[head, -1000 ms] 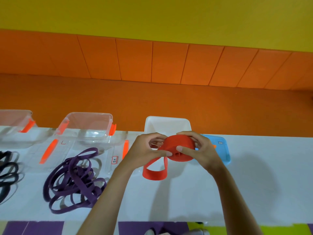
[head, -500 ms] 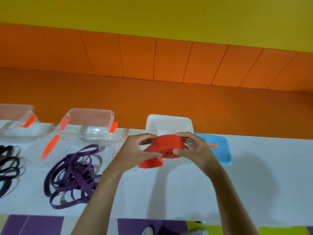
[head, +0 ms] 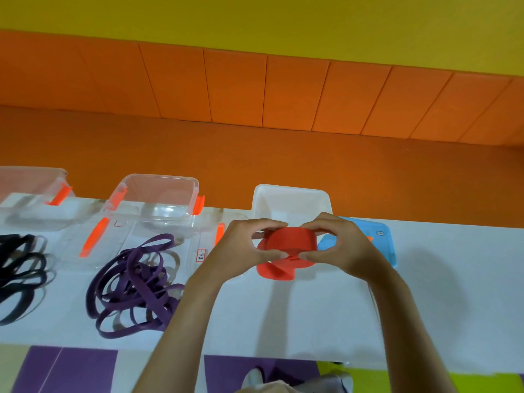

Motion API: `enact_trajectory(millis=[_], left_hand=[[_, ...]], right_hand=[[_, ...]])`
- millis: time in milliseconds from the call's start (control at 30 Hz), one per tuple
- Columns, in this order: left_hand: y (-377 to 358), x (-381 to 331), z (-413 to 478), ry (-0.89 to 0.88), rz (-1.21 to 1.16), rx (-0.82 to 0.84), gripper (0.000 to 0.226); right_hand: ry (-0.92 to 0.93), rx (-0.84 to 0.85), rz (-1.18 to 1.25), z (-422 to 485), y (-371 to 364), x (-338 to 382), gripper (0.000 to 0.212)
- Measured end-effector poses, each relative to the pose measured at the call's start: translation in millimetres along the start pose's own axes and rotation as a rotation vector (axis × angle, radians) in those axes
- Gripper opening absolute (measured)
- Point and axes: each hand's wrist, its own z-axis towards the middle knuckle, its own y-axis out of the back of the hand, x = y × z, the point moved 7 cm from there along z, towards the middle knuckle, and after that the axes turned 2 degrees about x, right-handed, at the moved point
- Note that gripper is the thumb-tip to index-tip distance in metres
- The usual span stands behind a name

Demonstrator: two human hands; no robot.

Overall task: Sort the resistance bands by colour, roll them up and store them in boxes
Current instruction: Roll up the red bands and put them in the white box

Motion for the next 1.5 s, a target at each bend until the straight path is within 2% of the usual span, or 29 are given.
enact_trajectory(millis=[133,233,400,600,800,967,1067,1133,1200,1267,1367,1500], left_hand=[[0.7,1.0,2.0,0.021,-0.087,-0.027,0.058],[1.2,9.7,1.6,0.061,-0.249,-0.041,0.055],[-0.6,6.2,3.2,0.041,-0.361,-0.053,0.054],[1.8,1.5,-0.7,0.043,-0.481,-0.16,0.033],[9.6,1.3,-3.4,0.034,-0.438,-0.234,0.03],[16.6,8.7,-8.7,0.056,-0.41,-0.173,0.045],[27.3,3.1,-6.3,0.009,-0.381,-0.189,0.045],[34.5,-0.1,-2.4,-0.005,-0.328,-0.167,0.044],[35.4,0.4,0.6,0.009,-0.239,-0.109,0.044],[30.2,2.9,1.8,0.017,-0.176,-0.072,0.041],[21.7,8.1,2.3,0.018,-0.183,-0.081,0.038],[17.4,14.3,1.5,0.015,-0.259,-0.084,0.038]], right_hand=[[-0.051,-0.09,0.192,-14.7,12.4,-12.8,0.042],[-0.129,-0.119,0.355,-21.2,12.1,-24.1,0.045],[-0.216,-0.196,0.665,-26.2,-3.3,-39.0,0.046],[-0.245,-0.236,0.818,-23.3,-17.3,-42.6,0.038],[-0.239,-0.243,0.889,-17.9,-26.3,-41.5,0.036],[-0.224,-0.257,0.912,-7.4,-33.8,-30.5,0.036],[-0.205,-0.252,0.837,-7.1,-34.3,-26.2,0.053],[-0.181,-0.192,0.662,-7.4,-28.6,-22.8,0.074],[-0.162,-0.138,0.537,-6.4,-22.4,-18.8,0.084],[-0.144,-0.105,0.484,-2.5,-19.0,-12.9,0.076],[-0.139,-0.085,0.417,0.4,-24.0,-12.7,0.053],[-0.203,-0.2,0.582,-9.5,-26.3,-30.2,0.051]])
